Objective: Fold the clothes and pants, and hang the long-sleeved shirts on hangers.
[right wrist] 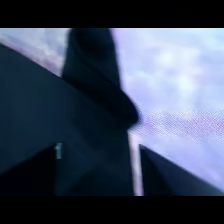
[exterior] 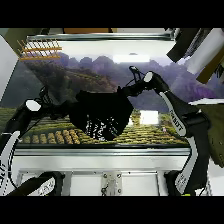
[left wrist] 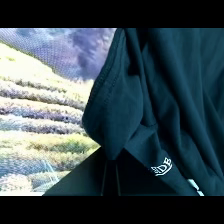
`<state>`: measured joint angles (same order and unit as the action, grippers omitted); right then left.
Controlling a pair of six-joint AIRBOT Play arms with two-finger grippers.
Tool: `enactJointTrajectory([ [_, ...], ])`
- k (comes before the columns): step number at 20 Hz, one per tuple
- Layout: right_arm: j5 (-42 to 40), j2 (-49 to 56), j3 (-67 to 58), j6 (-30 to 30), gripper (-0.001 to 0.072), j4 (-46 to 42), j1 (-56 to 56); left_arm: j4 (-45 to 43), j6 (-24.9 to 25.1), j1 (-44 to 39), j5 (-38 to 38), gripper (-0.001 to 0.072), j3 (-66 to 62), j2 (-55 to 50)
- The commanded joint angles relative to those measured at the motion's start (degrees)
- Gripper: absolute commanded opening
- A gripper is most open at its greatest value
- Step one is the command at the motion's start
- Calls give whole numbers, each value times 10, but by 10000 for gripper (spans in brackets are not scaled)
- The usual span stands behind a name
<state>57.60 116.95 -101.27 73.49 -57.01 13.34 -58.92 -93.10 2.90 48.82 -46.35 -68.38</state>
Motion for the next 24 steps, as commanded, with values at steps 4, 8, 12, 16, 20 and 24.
enactJointTrajectory([
  [4,-22,8,-30,3,11,-4,33,-3,-1,5,-5,6,-2,4],
  [8,-21,-118,-73,2,10,-92,5,-98,-1,61,33,5,-105,71],
  [12,-18,-311,-82,2,11,-116,-47,-120,-1,129,67,6,-278,181],
  [16,34,-464,-82,3,11,-119,-74,-120,-1,157,63,6,-369,287],
  [20,144,-552,-81,40,11,-143,-73,-118,-3,156,63,5,-374,370],
  [24,284,-584,-80,93,11,-205,-73,-115,-14,156,85,6,-315,412],
])
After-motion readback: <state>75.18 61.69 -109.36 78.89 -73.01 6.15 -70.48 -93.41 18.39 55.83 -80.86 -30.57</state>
